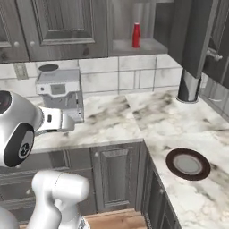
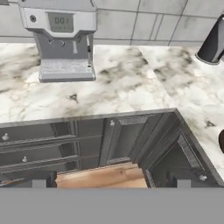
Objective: Move the hot dog bun to the plate on the dining table and place the condiment next to that plate. Then navigate to the fridge and take the sausage and place it on the plate as well.
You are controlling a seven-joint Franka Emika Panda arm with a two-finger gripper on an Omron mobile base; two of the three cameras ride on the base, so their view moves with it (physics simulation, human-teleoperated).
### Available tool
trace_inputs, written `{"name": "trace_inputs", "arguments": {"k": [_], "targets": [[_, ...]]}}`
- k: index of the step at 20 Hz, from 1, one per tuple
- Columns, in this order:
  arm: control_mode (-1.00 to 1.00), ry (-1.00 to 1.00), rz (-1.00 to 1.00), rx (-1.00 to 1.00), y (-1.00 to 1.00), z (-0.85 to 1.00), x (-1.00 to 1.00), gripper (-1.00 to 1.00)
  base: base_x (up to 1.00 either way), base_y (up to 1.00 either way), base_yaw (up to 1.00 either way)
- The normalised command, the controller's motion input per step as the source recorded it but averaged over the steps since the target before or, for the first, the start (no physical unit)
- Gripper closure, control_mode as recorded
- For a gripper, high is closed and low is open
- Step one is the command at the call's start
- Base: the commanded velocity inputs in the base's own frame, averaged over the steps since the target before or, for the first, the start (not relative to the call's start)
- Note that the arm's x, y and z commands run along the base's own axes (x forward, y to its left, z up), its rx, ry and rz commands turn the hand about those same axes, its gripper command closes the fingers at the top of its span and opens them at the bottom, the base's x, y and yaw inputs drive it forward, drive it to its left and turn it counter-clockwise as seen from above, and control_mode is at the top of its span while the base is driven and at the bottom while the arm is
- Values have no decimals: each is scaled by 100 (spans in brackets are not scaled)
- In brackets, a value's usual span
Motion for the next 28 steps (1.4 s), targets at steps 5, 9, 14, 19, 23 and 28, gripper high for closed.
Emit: {"name": "trace_inputs", "arguments": {"k": [5, 9, 14, 19, 23, 28], "targets": [[100, 0, 0, 0, 0, 0, 0, -100, 50, -39, 27], [100, 0, 0, 0, 0, 0, 0, -100, 62, -37, 20], [100, 0, 0, 0, 0, 0, 0, -100, 63, -43, 15], [100, 0, 0, 0, 0, 0, 0, -100, 69, -38, 15], [100, 0, 0, 0, 0, 0, 0, -100, 74, -36, 15], [100, 0, 0, 0, 0, 0, 0, -100, 77, -33, 14]]}}
